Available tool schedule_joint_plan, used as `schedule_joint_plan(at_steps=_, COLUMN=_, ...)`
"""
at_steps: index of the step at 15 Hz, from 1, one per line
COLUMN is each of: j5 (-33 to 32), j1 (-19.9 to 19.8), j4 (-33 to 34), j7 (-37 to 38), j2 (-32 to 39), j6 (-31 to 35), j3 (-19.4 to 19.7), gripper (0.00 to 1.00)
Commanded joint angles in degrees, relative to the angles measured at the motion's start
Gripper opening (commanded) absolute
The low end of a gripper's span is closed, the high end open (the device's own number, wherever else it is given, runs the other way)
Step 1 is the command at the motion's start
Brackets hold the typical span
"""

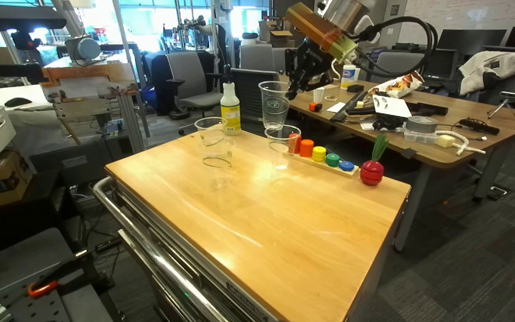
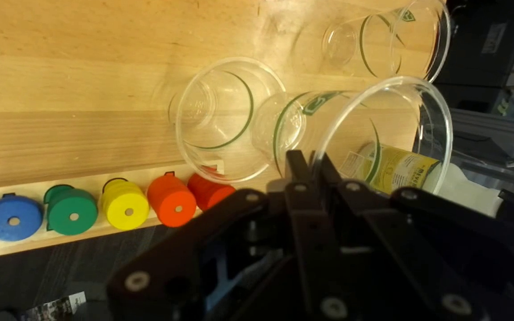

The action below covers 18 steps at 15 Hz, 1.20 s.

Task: Stack up the plastic cups on each other.

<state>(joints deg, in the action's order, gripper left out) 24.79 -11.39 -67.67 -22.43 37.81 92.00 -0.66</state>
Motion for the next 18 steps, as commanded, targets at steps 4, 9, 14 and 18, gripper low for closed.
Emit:
schedule_joint_plan(at_steps=4, j5=-1.6, j1=-0.8, j4=4.3, j7=0.3, j2=0.5, j6=-0.6, j3=-1.1, gripper=0.08)
schedule_joint_plan(at_steps=9, j5=-5.6, j1=-0.4, j4=3.8, j7=0.4, j2=0.5, j6=-1.4, j3=-0.5, gripper=0.08)
schedule_joint_plan(at_steps=14, j5=-6.9, j1=-0.9, j4=4.4, j7=-1.0, j2=2.3, j6=-1.0, j3=-1.1, gripper=0.09)
schedule_joint_plan(at_steps=18, j5=-6.7, j1=-1.1, j4=4.8, j7=-1.5, j2=3.8, j6=-1.5, j3=-1.3, gripper=0.08)
